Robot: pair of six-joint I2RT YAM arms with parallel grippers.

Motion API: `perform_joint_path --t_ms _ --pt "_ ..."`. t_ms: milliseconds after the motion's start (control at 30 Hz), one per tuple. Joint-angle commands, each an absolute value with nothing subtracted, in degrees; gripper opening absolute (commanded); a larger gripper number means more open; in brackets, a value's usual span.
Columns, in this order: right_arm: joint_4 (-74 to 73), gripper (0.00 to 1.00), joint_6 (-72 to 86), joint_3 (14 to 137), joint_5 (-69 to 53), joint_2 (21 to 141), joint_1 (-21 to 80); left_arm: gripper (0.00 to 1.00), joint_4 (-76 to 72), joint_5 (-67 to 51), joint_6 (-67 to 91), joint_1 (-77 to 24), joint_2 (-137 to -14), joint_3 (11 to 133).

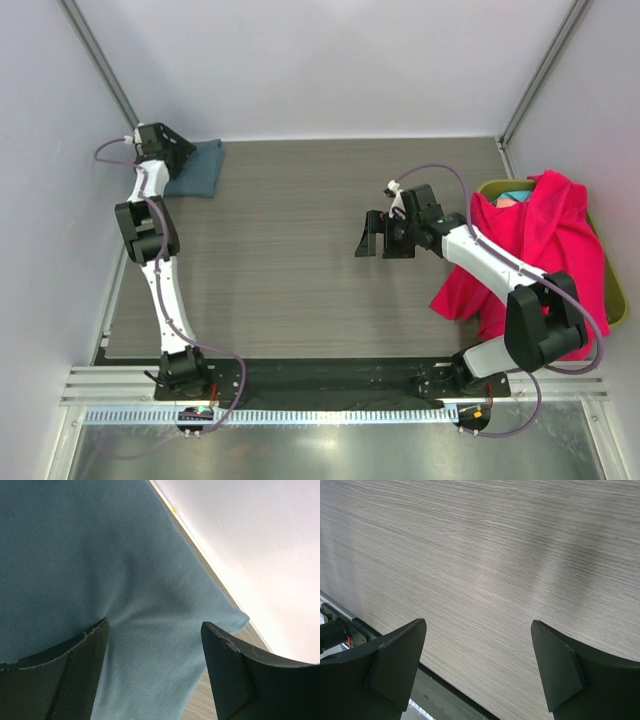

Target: Fold and stack the t-shirts

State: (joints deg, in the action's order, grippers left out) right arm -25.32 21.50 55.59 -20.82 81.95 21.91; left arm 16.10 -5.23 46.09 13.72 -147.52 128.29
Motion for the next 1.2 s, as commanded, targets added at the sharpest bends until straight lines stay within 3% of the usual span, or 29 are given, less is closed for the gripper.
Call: perform_joint_path --t_ms 0,133,300,467,833,1167 --pt "-24.79 0.92 20.74 56.95 -20.48 82.79 22.06 0.77 15.47 -1.75 45.18 16.96 -149.24 131.22" --pt "-24.7 0.92 20.83 57.13 -20.74 83.58 22.06 0.82 15.38 -4.56 44.3 16.96 -149.24 134.55" --pt "-24.61 0.92 20.83 57.22 -20.57 84.02 22.06 1.0 14.15 -9.39 46.49 16.35 -145.3 137.55" --pt "-24.87 0.92 21.09 58.62 -19.52 83.24 22.06 1.0 13.89 -9.93 47.63 14.77 -133.18 131.68" --pt "-25.05 0.92 31.11 60.91 -20.48 71.4 24.78 1.0 19.06 -11.6 45.71 11.78 -95.49 93.3" --pt "-28.21 0.92 38.4 56.34 -17.93 57.14 25.22 0.99 28.47 -13.44 39.91 8.7 -71.76 62.79"
